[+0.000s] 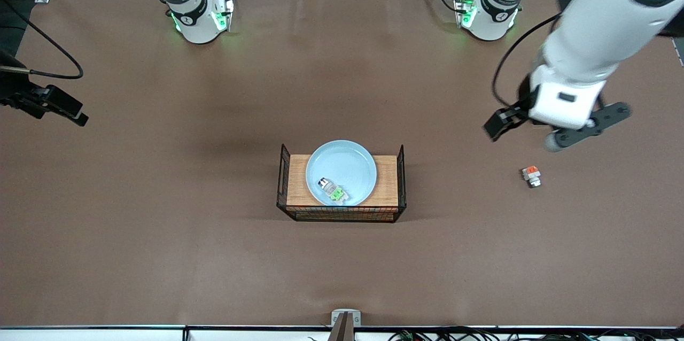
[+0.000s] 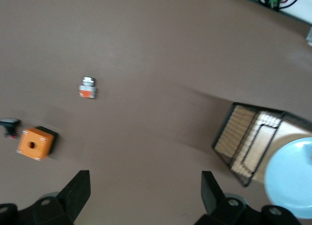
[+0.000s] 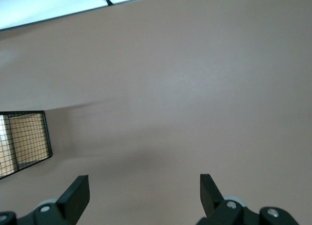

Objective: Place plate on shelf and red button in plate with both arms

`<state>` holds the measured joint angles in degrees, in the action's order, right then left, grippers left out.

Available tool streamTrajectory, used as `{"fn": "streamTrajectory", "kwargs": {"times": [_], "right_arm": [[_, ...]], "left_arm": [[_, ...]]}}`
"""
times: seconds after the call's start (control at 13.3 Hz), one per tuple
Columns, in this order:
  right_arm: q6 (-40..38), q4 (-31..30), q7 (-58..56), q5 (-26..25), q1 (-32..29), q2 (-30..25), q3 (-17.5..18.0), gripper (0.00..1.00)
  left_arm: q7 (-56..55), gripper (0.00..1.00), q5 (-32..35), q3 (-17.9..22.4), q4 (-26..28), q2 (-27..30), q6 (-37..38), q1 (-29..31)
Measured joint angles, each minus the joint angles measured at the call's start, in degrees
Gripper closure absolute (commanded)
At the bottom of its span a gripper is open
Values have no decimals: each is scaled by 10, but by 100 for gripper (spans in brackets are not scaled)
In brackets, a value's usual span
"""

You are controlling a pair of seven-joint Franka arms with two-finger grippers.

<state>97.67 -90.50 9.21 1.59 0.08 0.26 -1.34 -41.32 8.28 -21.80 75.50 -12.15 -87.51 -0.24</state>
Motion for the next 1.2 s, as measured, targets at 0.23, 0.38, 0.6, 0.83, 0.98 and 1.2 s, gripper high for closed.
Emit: {"fn": "streamTrajectory", "kwargs": {"times": [0.23,0.38,0.6,0.83,0.98,1.2], "right_arm": [[0,0,-9,-2,-1,0,1,0],[-4,0,-10,-2,-1,0,2,0],[-16,1,-10,-2,-1,0,3,0],[-33,5,-11,-2,-1,-2,3,0],[-39,13,-51,-2,-2,-4,2,0],[-44,16,-105,-2,-14,-10,0,0]], "left_arm": [[67,0,0,0,2,31,43,30],[88,0,0,0,6,44,63,31],[151,0,0,67,21,63,72,-7],[251,0,-20,195,56,92,71,-83],[293,0,-29,216,78,110,69,-80],[335,0,-40,216,95,120,60,-51]]}}
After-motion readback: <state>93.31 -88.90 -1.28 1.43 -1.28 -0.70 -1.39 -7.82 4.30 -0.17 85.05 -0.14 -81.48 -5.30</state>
